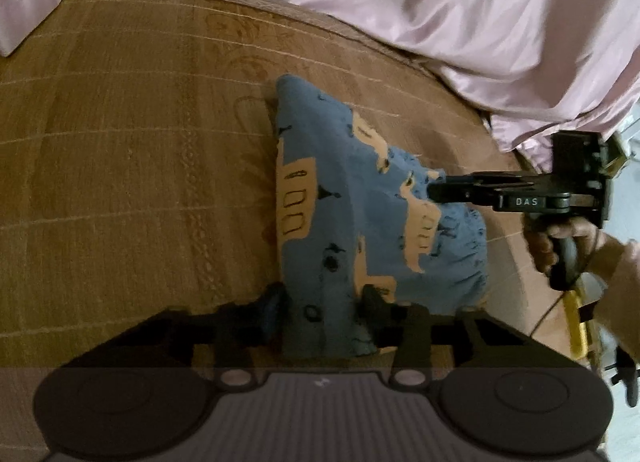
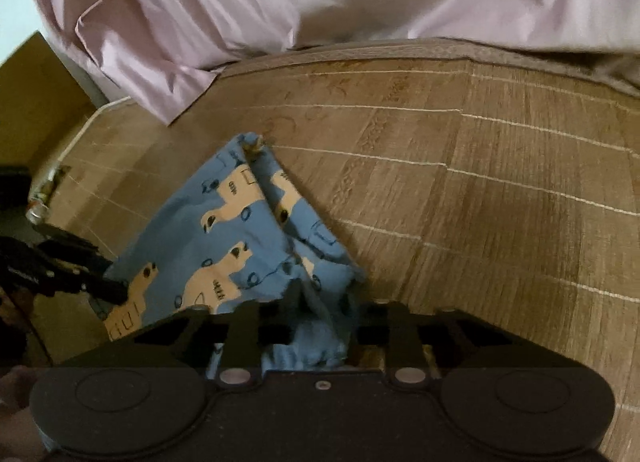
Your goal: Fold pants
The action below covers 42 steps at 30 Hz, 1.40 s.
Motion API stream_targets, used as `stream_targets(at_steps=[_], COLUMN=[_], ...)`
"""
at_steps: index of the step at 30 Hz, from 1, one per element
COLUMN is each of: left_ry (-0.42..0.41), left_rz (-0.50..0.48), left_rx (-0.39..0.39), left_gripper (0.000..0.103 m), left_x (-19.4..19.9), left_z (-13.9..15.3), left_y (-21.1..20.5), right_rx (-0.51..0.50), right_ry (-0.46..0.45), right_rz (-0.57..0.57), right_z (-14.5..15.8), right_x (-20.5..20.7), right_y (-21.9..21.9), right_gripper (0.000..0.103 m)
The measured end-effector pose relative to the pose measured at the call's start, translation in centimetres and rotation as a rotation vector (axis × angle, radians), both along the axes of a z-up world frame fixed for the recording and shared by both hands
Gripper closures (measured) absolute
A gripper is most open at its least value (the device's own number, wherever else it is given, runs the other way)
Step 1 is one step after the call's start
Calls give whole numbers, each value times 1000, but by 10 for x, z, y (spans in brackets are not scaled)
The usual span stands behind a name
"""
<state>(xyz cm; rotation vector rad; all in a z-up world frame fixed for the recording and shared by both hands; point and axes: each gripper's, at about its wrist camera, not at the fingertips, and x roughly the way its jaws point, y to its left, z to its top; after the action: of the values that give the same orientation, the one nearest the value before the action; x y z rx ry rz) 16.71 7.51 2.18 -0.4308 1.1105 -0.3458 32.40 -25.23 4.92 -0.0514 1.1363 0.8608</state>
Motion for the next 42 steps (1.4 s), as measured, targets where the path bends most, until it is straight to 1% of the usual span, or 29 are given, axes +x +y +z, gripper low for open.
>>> stream_targets(at_steps=[1,3,5,7,11,14,17,20,23,28,32,36,39,42], left_ry=[4,17,23,22,26,19,12,-3,-19,-58,-101,-147,-179,-222], left_rz=[-3,4,15,17,10,-17,-44,-74,-85,-70,-38,3,41,73], left_rx=[6,12,29,61,140,180,199,204,191,176,166,155,142,110], left_gripper=[66,71,74,76,78,78,79,80,81,82,82,82,82,81], left_x=[1,3,3,3,1,-3,-8,-10,-10,-4,7,24,41,60], left_z=[0,0,1,3,10,14,16,20,25,37,51,66,78,84], left_y=[0,0,-1,-5,-17,-25,-33,-41,-44,-46,-42,-34,-26,-15], right_rx=[-18,-51,-84,-130,-184,-216,-252,-285,-304,-324,-340,-352,-362,-349], right_ry=[-28,-72,-104,-154,-236,-286,-338,-401,-456,-539,-602,-648,-695,-718], right_rz=[-15,-53,-122,-162,-193,-188,-173,-154,-129,-86,-55,-12,48,95], right_z=[3,6,12,19,31,38,45,53,61,78,93,110,120,119], right_x=[-7,-20,-33,-50,-83,-100,-111,-120,-123,-116,-96,-63,-34,-5], right_y=[4,8,11,18,24,22,24,28,31,37,47,61,77,89], right_gripper=[86,87,88,89,89,91,92,92,93,93,94,94,94,94])
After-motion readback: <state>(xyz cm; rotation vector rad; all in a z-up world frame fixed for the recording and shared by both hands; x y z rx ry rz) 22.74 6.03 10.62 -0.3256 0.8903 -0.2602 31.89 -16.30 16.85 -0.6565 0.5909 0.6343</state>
